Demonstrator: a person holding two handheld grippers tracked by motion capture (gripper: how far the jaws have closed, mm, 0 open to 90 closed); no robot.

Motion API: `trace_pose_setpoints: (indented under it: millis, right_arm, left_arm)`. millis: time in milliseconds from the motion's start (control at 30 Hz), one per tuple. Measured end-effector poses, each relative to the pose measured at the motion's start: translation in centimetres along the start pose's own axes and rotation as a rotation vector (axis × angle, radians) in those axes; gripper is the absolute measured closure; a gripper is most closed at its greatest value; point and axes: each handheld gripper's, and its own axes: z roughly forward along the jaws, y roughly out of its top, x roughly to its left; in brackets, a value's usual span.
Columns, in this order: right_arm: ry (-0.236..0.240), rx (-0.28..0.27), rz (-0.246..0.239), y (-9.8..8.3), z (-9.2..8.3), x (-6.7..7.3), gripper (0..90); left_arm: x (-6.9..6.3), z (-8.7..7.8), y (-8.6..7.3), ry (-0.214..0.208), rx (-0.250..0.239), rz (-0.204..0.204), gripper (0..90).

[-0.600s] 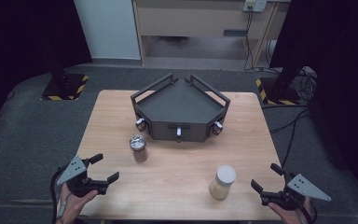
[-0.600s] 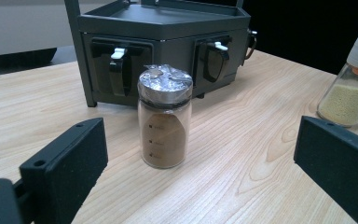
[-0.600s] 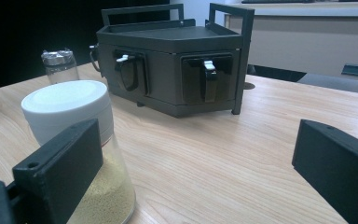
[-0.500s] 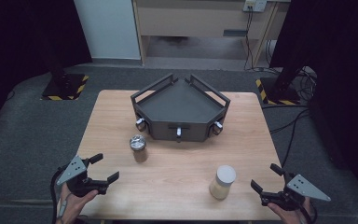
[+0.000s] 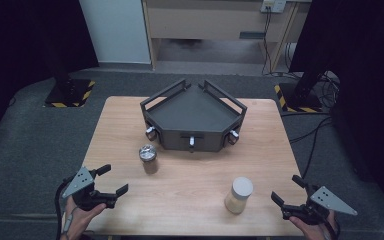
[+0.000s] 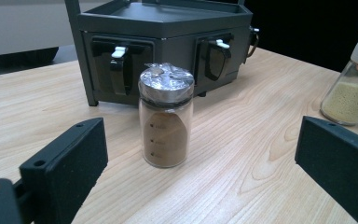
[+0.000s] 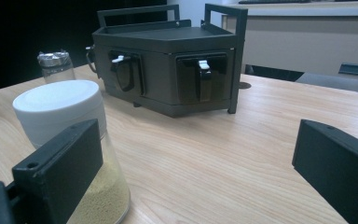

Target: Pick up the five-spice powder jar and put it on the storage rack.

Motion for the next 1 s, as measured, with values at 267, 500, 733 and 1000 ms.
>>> trace_pose_setpoints:
  millis: [267,500,733,1000]
  right_arm:
    - [-0.014,0.012,0.003,-0.07,-0.08,-0.01,2.6]
    - [-0.023,0.005,0.007,-0.12,-0.24,0.02,2.8]
    - [-0.025,0.002,0.008,-0.19,-0.28,0.00,3.0]
    - [-0.024,-0.001,0.013,-0.10,-0.36,0.06,3.0]
  left_arm:
    - [0.19,0.03,-0.04,-0.007,0.001,0.003,1.1]
    - [0.17,0.01,0.00,-0.003,0.003,0.004,1.1]
    - [0.12,0.03,-0.02,-0.005,0.003,0.006,1.3]
    - [0.04,-0.08,-0.03,-0.002,0.003,0.005,1.3]
